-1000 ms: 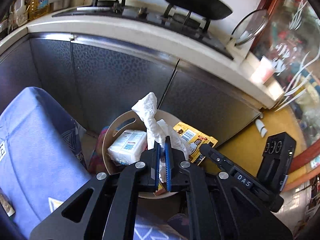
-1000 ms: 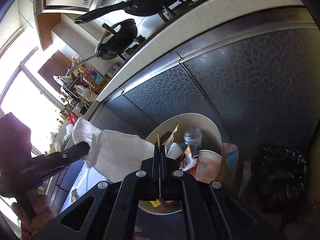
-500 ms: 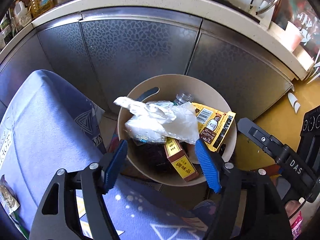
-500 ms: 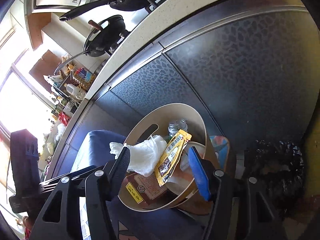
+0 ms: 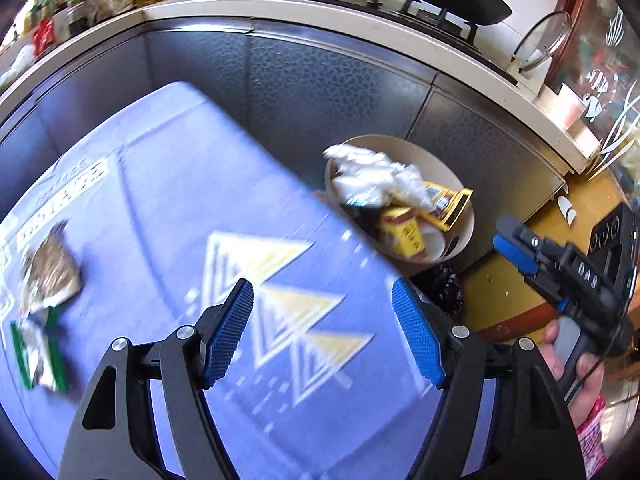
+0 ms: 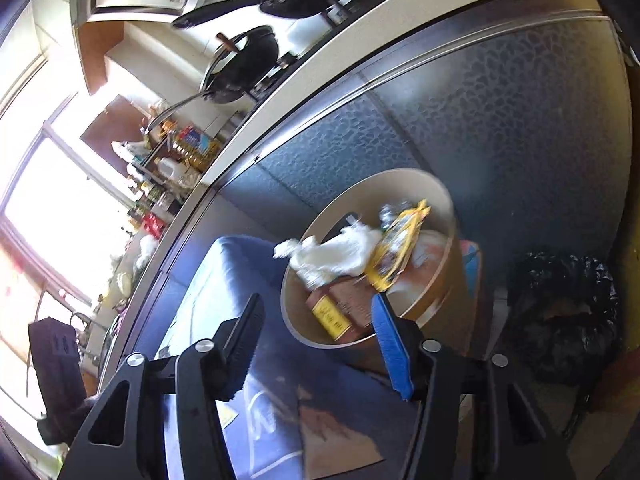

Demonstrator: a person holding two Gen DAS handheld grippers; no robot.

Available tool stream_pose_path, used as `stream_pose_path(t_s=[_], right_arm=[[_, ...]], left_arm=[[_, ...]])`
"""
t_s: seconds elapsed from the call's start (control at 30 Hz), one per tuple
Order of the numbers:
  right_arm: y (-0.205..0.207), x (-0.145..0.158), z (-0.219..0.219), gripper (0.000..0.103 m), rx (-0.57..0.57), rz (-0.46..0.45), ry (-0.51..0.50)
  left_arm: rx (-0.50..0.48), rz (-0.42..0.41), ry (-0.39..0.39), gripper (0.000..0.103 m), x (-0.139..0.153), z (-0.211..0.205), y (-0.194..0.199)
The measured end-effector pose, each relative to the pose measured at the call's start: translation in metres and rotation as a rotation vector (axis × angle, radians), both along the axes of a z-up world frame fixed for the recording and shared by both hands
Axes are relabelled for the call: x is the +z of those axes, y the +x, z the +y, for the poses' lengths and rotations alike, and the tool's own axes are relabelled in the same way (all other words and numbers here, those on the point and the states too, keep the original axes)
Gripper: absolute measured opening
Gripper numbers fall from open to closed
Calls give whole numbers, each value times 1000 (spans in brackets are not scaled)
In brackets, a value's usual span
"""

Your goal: Collect trash

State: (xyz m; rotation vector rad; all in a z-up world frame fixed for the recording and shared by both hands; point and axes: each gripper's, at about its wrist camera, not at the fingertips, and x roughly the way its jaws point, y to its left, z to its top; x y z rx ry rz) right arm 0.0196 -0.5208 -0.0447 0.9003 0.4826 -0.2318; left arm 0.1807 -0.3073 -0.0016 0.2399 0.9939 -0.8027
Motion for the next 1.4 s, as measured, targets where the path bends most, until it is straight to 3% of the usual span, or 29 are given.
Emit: stream_pose_path(t_s=[0.13, 0.23, 0.37, 0.47, 0.57, 0.67, 0.87, 1.07, 1.13, 1.17, 1.2, 1.23, 1.4], right_arm=[[18, 3, 30, 41, 102, -1, 9], [34, 4, 58, 40, 181, 17, 1], [54, 0, 97, 40, 280, 40, 9], [70, -2, 127, 40, 356, 59, 2], [83, -2, 156, 36, 428, 68, -11], [96, -1, 183, 31, 488, 80, -29], [130, 1, 233, 19, 594, 107, -91], [176, 5, 250, 18, 627, 133, -133], [192, 4, 244, 21, 618, 116, -89], [202, 3, 241, 35, 614, 112, -71], [210, 3, 238, 41, 604, 110, -66], [219, 3, 236, 49, 586, 108, -73], [256, 3, 244, 51, 594, 109, -95]], left_arm=[[53, -10, 20, 72, -5, 58, -12], [120, -46, 43, 72, -7, 101, -15], [286, -93, 76, 74, -4, 162, 0], [438, -42, 55, 76, -8, 212, 28], [540, 40, -30, 74, -14, 254, 54], [566, 92, -89, 73, -20, 274, 75], [555, 139, -106, 70, -36, 273, 100], [532, 120, -109, 57, -40, 261, 105], [529, 111, -106, 37, -42, 259, 106], [519, 120, -112, 26, -44, 258, 107], [508, 141, -123, 5, -47, 258, 108], [513, 142, -130, 3, -48, 258, 108], [507, 128, -141, 1, -48, 263, 96]])
